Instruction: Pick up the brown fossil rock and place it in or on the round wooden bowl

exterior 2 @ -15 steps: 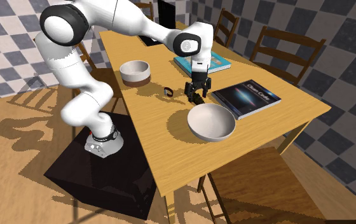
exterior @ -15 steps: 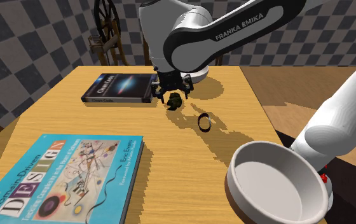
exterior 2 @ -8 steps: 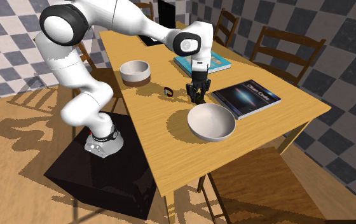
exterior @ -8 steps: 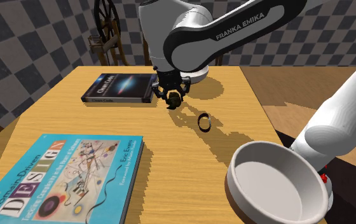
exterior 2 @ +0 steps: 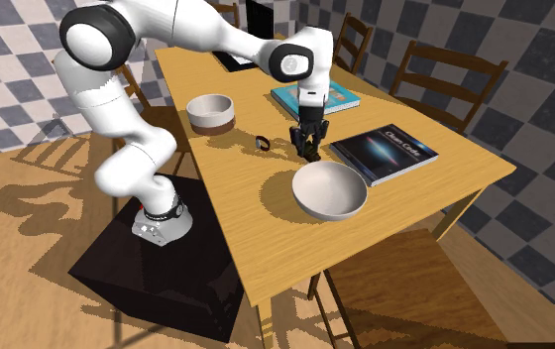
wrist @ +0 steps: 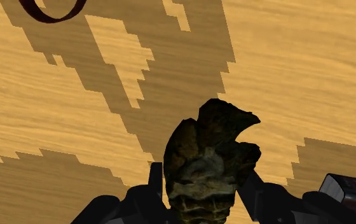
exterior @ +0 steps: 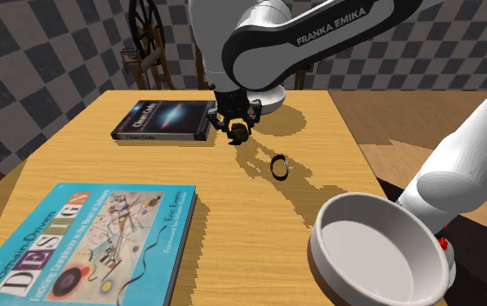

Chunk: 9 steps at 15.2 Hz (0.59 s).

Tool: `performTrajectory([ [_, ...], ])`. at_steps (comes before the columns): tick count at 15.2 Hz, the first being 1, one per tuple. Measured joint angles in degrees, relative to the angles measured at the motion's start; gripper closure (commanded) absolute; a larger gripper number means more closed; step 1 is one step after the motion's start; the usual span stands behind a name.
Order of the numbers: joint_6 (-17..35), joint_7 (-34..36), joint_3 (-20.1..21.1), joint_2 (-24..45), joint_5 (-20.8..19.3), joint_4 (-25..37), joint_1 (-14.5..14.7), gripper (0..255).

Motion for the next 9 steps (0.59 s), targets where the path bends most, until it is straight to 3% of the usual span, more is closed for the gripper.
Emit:
performTrajectory([
  [9, -6.6, -1.9, -0.5, -1.5, 1.1, 5.5, -0.1, 255],
])
